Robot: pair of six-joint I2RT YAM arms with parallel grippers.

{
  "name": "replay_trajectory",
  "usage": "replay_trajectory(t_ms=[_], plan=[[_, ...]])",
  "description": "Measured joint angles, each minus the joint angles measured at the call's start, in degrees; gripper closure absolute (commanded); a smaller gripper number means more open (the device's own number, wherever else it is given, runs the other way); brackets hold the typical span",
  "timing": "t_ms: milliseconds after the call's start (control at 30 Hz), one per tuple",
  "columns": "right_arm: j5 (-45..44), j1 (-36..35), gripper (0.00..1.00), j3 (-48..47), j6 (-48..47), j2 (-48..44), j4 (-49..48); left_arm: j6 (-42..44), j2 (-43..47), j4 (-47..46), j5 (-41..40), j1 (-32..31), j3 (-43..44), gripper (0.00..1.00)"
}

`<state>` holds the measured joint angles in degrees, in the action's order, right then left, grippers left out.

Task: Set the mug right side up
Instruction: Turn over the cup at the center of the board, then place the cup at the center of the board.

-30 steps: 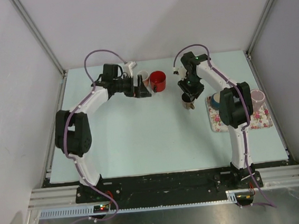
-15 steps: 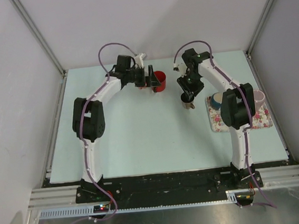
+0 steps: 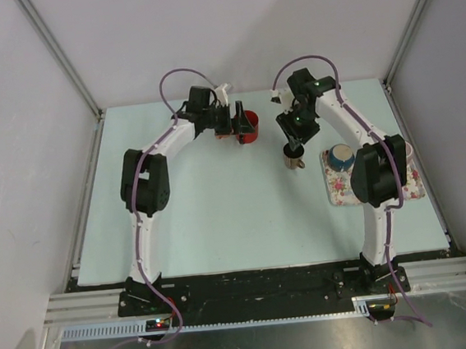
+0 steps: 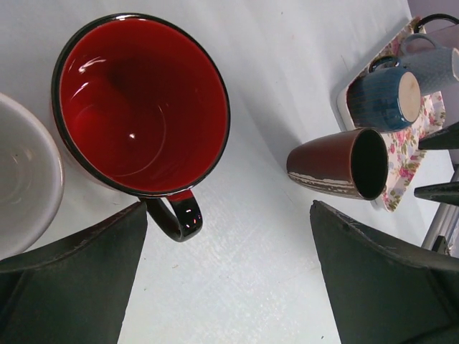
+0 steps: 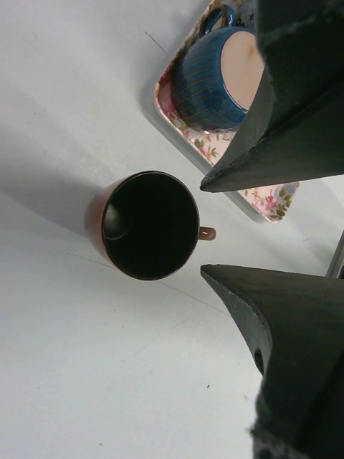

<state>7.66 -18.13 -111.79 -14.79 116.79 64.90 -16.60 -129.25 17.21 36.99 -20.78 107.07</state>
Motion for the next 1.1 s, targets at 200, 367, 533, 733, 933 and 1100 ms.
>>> replay_trajectory(t_ms=[200,367,533,733,933,1100], plan=[[0.68,0.39,0.5,5.62,-0.68,-2.47,-1.09,-0.7,-1.14,-0.02,-0.74,-0.09,1.18,0.02],[0.83,0.63,0.5,15.74,-1.77,-9.68,-3.56,-1.44,-1.9,-0.17,-0.9,-0.26,2.36,0.02],[0.76,0.63,0.51,25.81,-2.01,-15.17,-7.43,-1.68,-2.12,-0.42,-0.9,-0.57,2.47,0.02],[0.39,0.63,0.51,32.26,-2.05,-15.82,-12.59,-2.89,-2.82,-0.63,-0.85,-1.44,2.58,0.02],[-0.26,0.59,0.52,32.87,-2.23,-15.8,-18.64,-3.37,-3.19,-0.68,-0.87,-3.15,2.97,0.02],[-1.16,0.07,0.53,32.87,-2.21,-15.74,-22.67,-4.0,-4.44,-0.83,-0.87,-4.15,5.55,0.02]])
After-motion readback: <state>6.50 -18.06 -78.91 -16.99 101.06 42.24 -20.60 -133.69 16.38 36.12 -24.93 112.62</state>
